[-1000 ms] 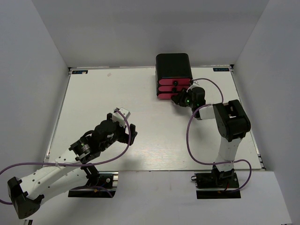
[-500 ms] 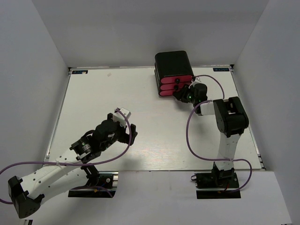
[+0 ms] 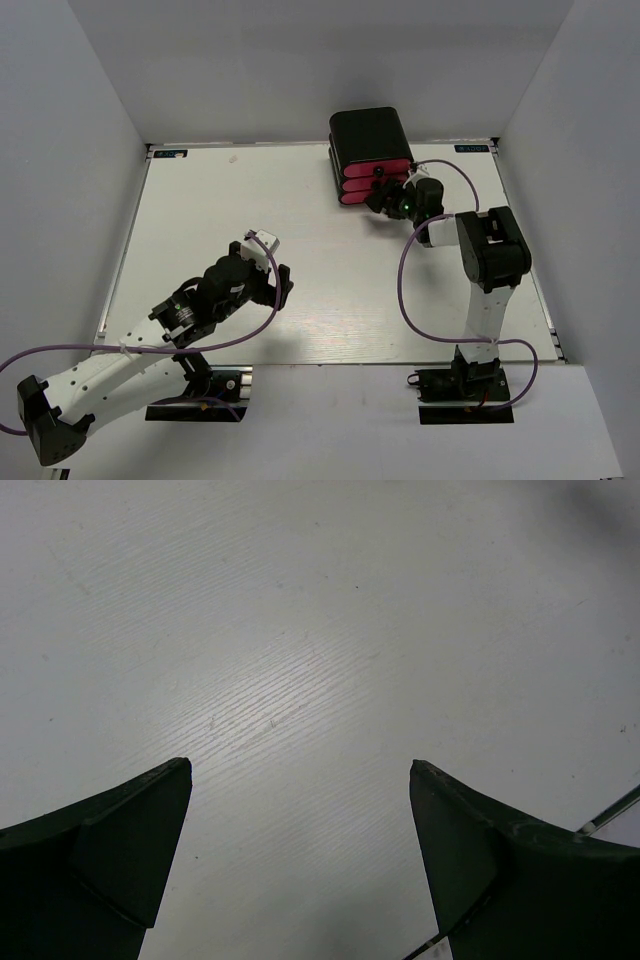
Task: Sort the stationery into containers
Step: Reset both arms
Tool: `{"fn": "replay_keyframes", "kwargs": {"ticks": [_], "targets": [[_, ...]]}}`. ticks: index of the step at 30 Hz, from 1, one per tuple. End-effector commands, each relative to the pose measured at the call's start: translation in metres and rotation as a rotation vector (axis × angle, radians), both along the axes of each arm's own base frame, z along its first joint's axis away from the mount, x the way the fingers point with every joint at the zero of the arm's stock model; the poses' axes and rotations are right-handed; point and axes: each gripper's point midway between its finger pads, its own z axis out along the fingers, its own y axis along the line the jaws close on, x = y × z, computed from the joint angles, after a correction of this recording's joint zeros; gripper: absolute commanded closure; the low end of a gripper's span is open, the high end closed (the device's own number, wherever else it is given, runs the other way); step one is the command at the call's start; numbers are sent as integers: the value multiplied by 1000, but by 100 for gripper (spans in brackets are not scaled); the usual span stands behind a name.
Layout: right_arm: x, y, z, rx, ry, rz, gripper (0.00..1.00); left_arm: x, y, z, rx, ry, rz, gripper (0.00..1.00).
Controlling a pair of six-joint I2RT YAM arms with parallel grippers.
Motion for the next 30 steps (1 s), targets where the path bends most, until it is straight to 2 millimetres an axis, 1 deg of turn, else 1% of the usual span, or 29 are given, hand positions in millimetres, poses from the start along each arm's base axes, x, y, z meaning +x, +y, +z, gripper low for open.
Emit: {"fn": "replay_keyframes", "kwargs": {"ticks": [1,3,4,5,6,7,9,10,11,12,13,14,15,16,17,18,20,21,22,23,26,28,29,30], "targets": [[-9,-4,23,-2,-69,7,23,2,2,8,-10,-19,8,0],[-18,-8,27,-10,-70,5,21,2,2,8,-10,-19,8,0],[-29,-14,14,-25,-33,1,21,1,2,11,-18,-26,8,0],[-33,-14,14,-29,-33,8,21,1,2,11,-18,-26,8,0],[-36,-17,28,-43,-70,12,20,1,3,14,-26,-33,8,0],[-51,-24,12,-62,-18,13,20,1,3,14,-26,-33,8,0],[-61,-30,31,-110,-78,38,10,0,4,17,-37,-42,8,0],[-79,-36,11,-178,-22,69,10,-1,2,17,-39,-39,0,0],[-79,-45,26,-237,-79,57,10,-2,3,20,-49,-46,0,0],[-85,-54,37,-265,-94,49,10,-3,1,20,-53,-42,-12,0],[-90,-61,54,-309,-147,45,10,-4,0,20,-55,-39,-21,0],[-97,-72,51,-352,-124,35,10,-5,1,23,-63,-46,-21,0],[-106,-79,49,-389,-88,49,10,-6,0,22,-59,-48,-36,0],[-112,-82,83,-432,-190,70,10,-7,0,25,-66,-54,-36,0],[-126,-84,83,-434,-127,93,10,-8,-1,25,-68,-51,-44,0],[-135,-85,113,-458,-217,93,10,-8,0,27,-75,-57,-45,0],[-155,-88,115,-472,-188,111,10,-7,1,27,-73,-60,-36,0],[-164,-90,133,-471,-235,96,10,-7,3,30,-79,-71,-28,0],[-172,-92,147,-470,-273,78,10,-7,4,32,-86,-77,-28,0],[-186,-97,145,-472,-252,62,10,-6,5,32,-84,-79,-19,0],[-208,-103,146,-467,-288,17,10,-6,7,35,-88,-88,-11,0],[-219,-109,147,-467,-323,-19,10,-6,7,35,-88,-88,-11,0],[-221,-111,138,-468,-311,-27,10,-4,7,33,-79,-86,-1,0],[-222,-115,135,-475,-313,-47,10,-3,7,30,-69,-78,-1,0]]}}
